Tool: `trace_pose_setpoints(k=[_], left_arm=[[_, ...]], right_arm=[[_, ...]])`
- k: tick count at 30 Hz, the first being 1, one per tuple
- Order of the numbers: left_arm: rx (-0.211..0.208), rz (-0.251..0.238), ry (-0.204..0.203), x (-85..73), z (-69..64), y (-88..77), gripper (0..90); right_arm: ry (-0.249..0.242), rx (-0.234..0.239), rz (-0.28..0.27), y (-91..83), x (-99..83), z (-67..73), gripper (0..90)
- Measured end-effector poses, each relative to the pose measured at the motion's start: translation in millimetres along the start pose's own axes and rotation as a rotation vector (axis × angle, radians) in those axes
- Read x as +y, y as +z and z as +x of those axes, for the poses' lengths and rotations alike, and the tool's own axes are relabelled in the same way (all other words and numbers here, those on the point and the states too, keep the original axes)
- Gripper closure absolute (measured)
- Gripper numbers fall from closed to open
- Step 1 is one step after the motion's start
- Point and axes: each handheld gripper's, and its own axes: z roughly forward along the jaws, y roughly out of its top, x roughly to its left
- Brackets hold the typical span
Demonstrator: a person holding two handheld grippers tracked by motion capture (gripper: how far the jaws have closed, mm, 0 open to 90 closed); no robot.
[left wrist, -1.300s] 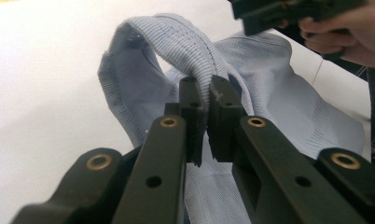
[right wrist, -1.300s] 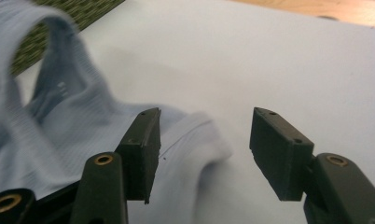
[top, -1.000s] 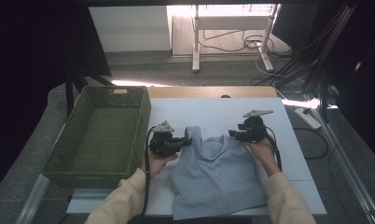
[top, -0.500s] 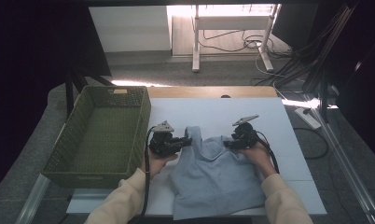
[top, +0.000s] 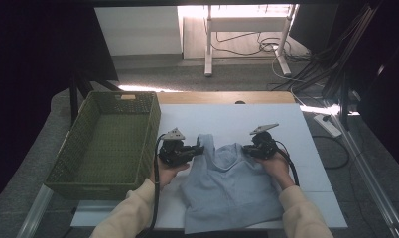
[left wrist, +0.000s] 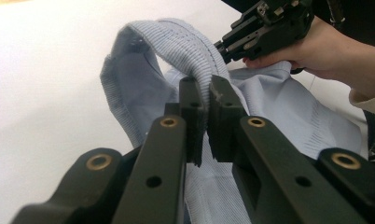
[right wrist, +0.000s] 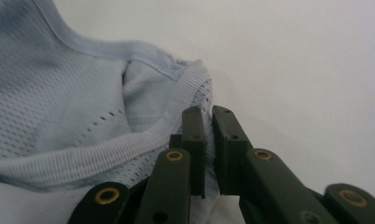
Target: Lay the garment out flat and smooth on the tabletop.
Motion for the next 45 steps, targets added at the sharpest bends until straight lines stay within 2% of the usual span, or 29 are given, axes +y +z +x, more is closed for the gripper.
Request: trace_pose_setpoints(k=[9, 22, 28, 36, 45], left_arm=[[0.008, -0.020, 0.002, 3.3, -0.8, -5.0, 84.7], [0.015, -0.064, 0.004, 8.6, -2.5, -13.6, 84.8], [0.006, -0.078, -0.010, 9.8, -1.6, -16.0, 84.8], [0.005, -0.104, -0.013, 12.9, -1.8, -22.2, 84.9], [-0.001, -0.153, -0.009, 20.7, -3.5, -36.5, 84.9]], right_arm=[[-0.001, -0.016, -0.119, -20.1, 5.6, 2.5, 85.4], [0.040, -0.011, -0.307, -49.0, 11.7, 7.7, 85.6], [0.044, 0.015, -0.353, -56.0, 14.8, 11.1, 85.6], [0.028, 0.007, -0.419, -68.6, 19.4, 17.0, 85.6], [0.028, 0.037, -0.539, -89.4, 25.1, 24.7, 85.5]])
